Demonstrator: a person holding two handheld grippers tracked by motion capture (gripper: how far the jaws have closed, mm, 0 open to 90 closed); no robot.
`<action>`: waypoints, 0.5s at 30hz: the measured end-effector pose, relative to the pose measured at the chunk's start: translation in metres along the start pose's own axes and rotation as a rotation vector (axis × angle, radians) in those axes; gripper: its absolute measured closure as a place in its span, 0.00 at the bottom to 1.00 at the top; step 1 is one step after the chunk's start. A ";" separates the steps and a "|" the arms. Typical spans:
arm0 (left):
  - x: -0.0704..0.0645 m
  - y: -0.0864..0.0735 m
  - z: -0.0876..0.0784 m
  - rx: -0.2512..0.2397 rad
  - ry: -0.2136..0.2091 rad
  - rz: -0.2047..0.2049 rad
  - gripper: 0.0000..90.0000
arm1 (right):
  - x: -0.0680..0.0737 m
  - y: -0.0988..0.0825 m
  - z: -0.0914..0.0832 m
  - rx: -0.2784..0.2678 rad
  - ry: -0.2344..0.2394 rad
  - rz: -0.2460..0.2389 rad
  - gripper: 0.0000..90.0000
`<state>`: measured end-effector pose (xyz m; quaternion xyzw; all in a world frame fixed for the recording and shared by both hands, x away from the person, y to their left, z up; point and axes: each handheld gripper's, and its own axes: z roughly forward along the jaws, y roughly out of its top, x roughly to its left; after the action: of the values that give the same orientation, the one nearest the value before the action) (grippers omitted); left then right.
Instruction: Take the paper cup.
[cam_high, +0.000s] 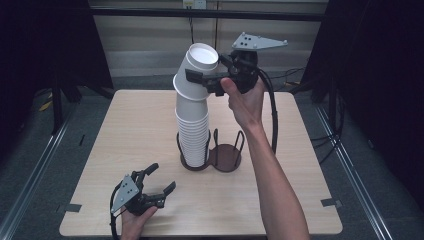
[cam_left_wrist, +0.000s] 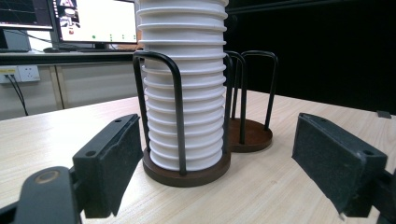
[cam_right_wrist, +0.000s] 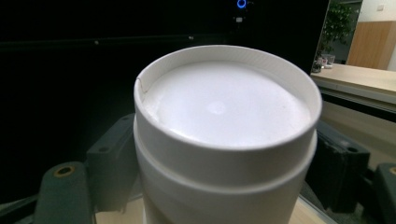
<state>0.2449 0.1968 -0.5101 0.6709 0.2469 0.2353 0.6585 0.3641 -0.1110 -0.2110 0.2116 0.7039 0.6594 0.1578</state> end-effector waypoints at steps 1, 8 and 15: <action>0.000 0.000 0.000 -0.001 -0.002 -0.002 0.17 | 0.000 0.001 -0.001 -0.010 0.003 0.004 0.23; 0.000 0.000 0.000 0.000 -0.002 -0.002 0.17 | 0.001 0.004 -0.014 -0.027 -0.009 0.005 0.24; 0.000 0.000 0.000 0.000 0.000 -0.001 0.18 | 0.001 0.004 -0.030 -0.044 -0.026 0.007 0.23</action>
<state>0.2449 0.1968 -0.5101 0.6707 0.2471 0.2349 0.6587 0.3482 -0.1365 -0.2043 0.2191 0.6863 0.6725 0.1695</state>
